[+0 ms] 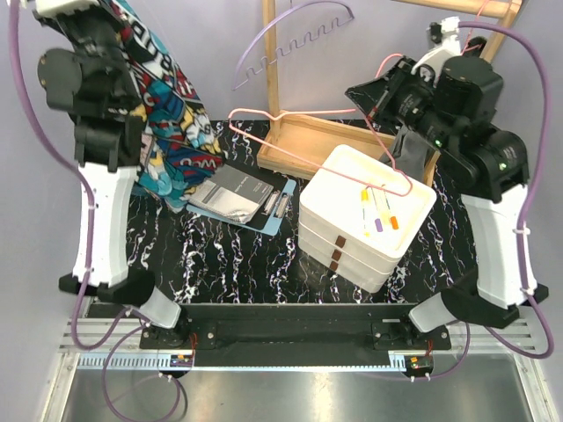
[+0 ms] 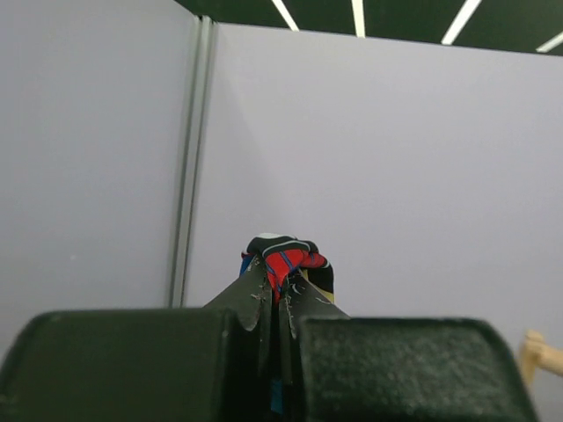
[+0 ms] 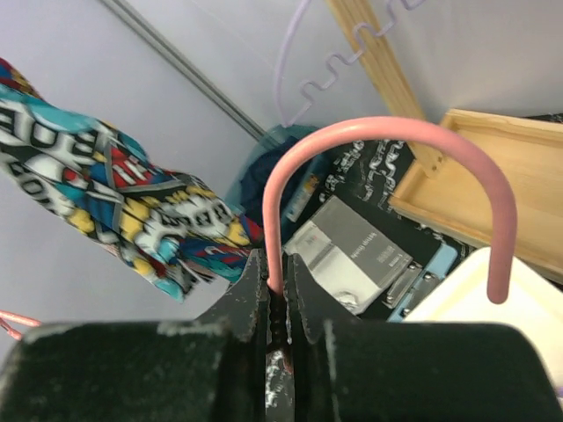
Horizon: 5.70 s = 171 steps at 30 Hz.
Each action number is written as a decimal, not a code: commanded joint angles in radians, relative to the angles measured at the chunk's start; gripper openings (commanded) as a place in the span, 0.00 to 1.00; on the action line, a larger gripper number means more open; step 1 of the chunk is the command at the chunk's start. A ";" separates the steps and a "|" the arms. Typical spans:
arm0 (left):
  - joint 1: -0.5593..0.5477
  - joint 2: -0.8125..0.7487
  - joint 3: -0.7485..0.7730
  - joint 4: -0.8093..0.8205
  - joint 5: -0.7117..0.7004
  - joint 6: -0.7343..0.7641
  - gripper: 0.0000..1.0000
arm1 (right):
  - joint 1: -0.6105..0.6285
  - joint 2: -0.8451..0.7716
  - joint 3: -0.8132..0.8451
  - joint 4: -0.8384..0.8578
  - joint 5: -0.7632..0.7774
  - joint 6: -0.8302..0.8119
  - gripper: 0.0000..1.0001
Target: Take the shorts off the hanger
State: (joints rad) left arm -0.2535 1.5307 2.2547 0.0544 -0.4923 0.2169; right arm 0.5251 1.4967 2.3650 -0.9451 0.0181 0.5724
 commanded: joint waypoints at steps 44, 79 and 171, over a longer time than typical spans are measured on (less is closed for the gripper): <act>0.483 0.134 -0.531 -0.378 0.109 -0.890 0.00 | -0.119 0.168 0.132 -0.061 -0.227 0.024 0.00; 0.129 -0.536 -0.600 -0.562 0.788 -0.872 0.99 | 0.085 0.321 0.295 -0.166 -0.123 -0.255 0.00; -0.113 0.250 0.002 -0.335 0.471 -0.830 0.00 | 0.411 -0.434 -0.316 0.103 0.898 -0.396 1.00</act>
State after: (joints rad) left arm -0.3511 1.7390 2.1799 -0.3782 0.1272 -0.6212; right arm 0.9356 1.0683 2.0369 -0.8791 0.8333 0.2226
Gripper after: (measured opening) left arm 0.409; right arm 0.994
